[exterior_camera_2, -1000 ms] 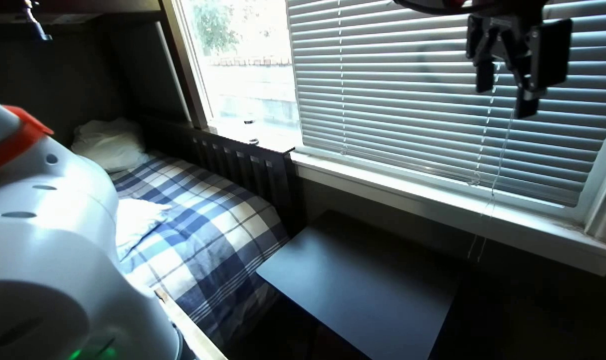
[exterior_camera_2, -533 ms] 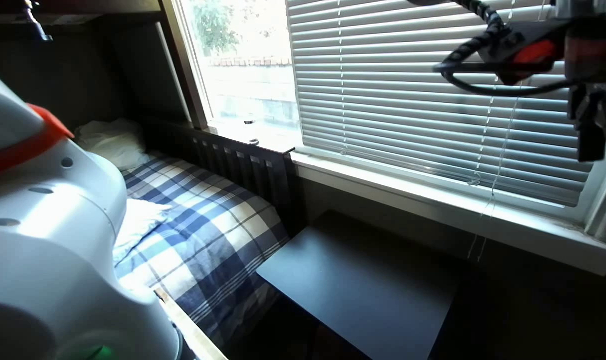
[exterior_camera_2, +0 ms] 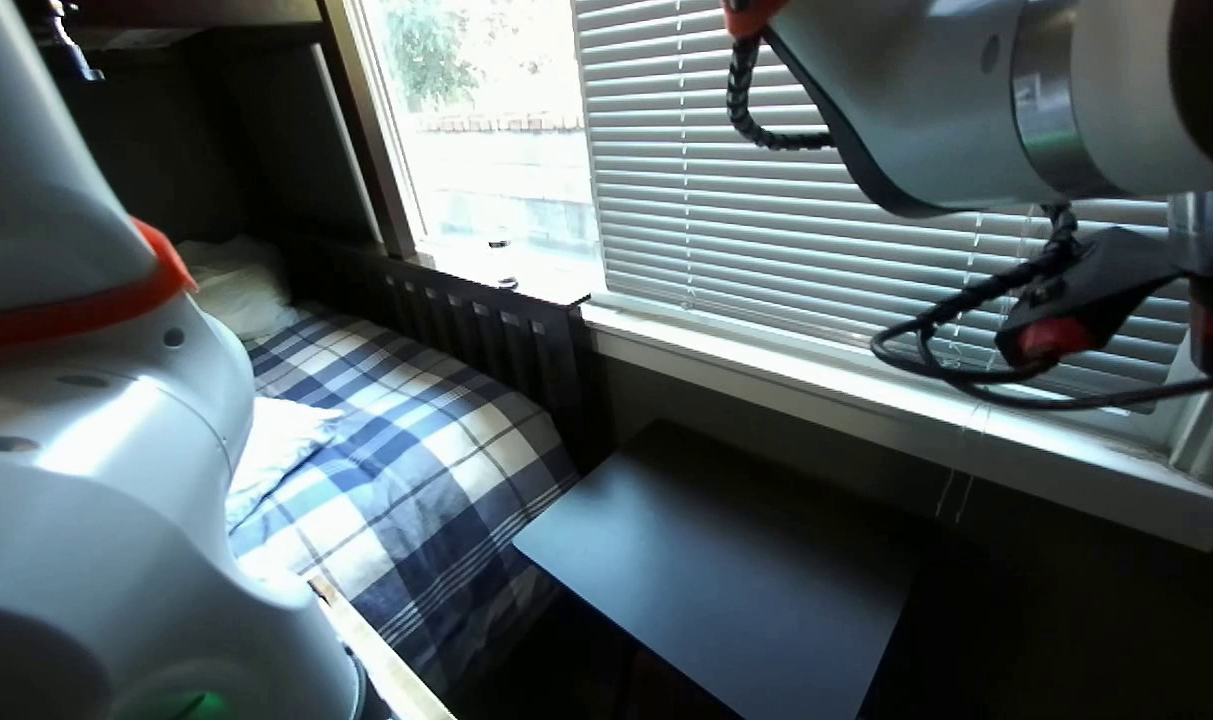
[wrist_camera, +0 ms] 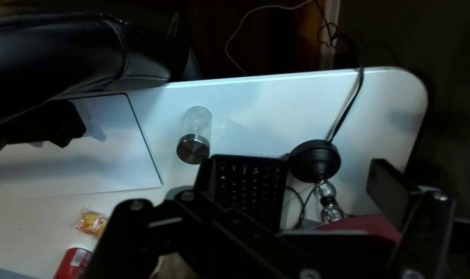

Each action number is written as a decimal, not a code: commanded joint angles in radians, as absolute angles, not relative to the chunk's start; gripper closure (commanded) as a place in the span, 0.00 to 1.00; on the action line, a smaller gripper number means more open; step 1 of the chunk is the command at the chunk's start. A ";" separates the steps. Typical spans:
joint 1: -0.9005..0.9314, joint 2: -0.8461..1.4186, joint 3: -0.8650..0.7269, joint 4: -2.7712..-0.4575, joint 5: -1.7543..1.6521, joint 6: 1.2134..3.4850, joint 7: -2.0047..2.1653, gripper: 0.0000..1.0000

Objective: Move the silver object to the left

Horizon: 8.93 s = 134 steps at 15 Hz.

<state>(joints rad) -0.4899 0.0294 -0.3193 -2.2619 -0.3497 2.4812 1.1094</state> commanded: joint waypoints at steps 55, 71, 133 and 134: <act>-0.322 0.659 -0.651 -1.953 -0.257 2.406 1.705 0.76; 0.262 0.096 -1.240 -2.615 -1.206 2.927 1.620 0.76; 0.917 0.183 -0.596 -2.395 -2.544 3.098 2.626 0.76; 0.876 0.199 -0.547 -2.380 -2.591 3.090 2.688 0.76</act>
<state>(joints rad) 0.9767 0.1480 -0.6700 -2.4272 -2.4658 3.1185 2.5143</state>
